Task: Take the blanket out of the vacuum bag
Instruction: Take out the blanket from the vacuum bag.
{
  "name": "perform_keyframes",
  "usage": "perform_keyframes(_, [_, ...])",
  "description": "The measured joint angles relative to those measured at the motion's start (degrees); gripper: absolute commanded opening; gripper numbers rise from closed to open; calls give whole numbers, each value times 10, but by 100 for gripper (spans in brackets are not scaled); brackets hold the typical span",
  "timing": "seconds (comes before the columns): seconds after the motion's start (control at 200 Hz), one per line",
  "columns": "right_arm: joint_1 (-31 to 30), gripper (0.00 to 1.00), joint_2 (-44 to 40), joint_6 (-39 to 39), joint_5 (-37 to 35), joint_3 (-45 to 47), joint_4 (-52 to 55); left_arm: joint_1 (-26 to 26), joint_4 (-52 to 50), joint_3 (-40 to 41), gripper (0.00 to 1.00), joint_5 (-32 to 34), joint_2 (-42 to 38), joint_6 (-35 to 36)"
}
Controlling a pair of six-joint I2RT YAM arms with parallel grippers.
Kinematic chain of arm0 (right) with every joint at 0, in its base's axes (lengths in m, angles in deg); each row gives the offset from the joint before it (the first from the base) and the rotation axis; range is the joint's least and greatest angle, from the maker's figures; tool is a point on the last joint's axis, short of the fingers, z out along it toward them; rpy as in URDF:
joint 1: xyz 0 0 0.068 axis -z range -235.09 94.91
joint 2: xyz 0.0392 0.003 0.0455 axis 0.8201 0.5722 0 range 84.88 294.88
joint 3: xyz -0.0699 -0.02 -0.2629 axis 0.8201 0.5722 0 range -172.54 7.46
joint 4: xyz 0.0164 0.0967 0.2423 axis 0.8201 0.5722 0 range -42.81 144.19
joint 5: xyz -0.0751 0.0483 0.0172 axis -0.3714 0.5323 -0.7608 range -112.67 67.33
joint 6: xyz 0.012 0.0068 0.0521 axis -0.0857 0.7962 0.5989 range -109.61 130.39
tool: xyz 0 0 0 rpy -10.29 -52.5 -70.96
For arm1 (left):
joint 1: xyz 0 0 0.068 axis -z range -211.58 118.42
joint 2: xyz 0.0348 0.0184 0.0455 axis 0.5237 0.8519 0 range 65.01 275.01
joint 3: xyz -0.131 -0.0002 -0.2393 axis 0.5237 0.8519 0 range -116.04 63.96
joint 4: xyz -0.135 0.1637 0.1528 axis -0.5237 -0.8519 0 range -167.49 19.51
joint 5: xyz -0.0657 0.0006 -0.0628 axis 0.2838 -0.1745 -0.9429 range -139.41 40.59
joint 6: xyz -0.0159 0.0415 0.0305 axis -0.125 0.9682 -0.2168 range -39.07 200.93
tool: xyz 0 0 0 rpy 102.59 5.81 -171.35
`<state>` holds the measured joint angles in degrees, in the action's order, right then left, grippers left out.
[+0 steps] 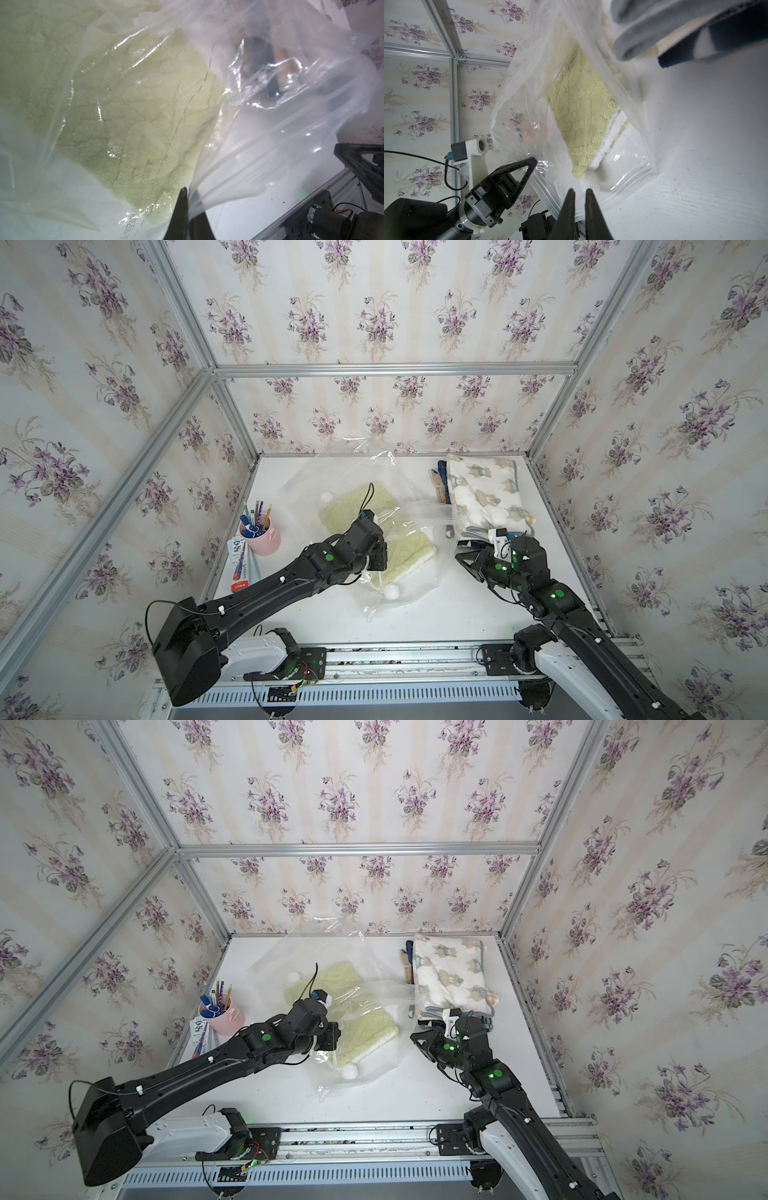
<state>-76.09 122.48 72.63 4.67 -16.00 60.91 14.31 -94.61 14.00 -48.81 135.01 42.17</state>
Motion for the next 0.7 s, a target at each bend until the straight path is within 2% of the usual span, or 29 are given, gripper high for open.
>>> perform_keyframes(0.185, [-37,14,60,8,2,-14,-26,6,-14,2,5,6,-17,-12])
perform_keyframes(0.31, [-92,14,103,8,-7,-33,-60,6,-26,-5,6,7,-32,-7])
perform_keyframes(0.519, [-213,10,117,57,-63,2,-126,6,-42,9,7,23,-67,4])
perform_keyframes(0.699, [-233,17,134,115,-124,50,-184,6,-25,47,7,26,-81,0])
